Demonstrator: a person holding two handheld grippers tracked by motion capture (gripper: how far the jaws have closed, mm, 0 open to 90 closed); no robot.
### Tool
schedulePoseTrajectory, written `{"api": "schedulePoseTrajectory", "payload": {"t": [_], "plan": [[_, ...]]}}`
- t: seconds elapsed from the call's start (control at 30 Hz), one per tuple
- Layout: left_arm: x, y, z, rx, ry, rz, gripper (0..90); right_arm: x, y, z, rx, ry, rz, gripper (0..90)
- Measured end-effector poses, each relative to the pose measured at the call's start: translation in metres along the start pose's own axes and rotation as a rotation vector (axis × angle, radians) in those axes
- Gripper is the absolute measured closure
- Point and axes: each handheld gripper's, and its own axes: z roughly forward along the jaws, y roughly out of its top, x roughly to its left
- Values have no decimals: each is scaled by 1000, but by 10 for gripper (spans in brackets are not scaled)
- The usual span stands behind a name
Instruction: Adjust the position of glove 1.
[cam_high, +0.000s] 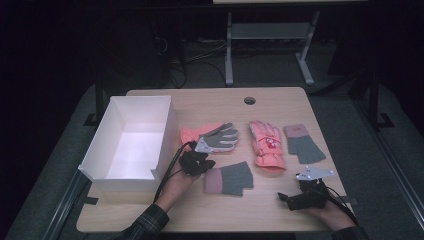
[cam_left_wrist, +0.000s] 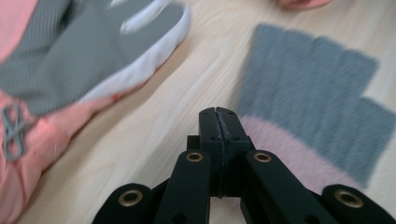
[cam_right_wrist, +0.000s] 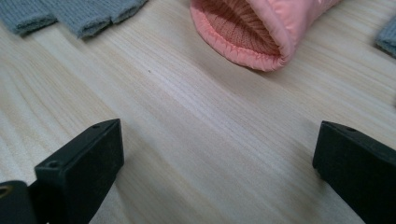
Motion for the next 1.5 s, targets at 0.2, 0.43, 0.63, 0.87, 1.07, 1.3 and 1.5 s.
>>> {"api": "schedulePoseTrajectory", "payload": {"t": [0.2, 0.43, 0.63, 0.87, 1.07, 1.3, 1.5], "plan": [[-6, -7, -2, 6, -41, -25, 896, 0, 0, 0, 0, 0, 2, 14], [-19, -11, -2, 25, -101, -13, 896, 0, 0, 0, -1, 1, 0, 14], [-35, -9, 2, 19, -151, 3, 896, 0, 0, 0, -1, 1, 0, 14], [-51, -6, 6, 16, -200, 17, 896, 0, 0, 0, 0, 1, -2, 14], [-45, -6, 5, -4, -161, 37, 896, 0, 0, 0, 0, 1, -1, 14], [-23, -14, 3, -16, -43, 69, 726, 0, 0, 0, 1, 1, -2, 14], [-17, -20, 11, -23, -5, 99, 364, 0, 1, -1, 14, 3, -1, 14]]}}
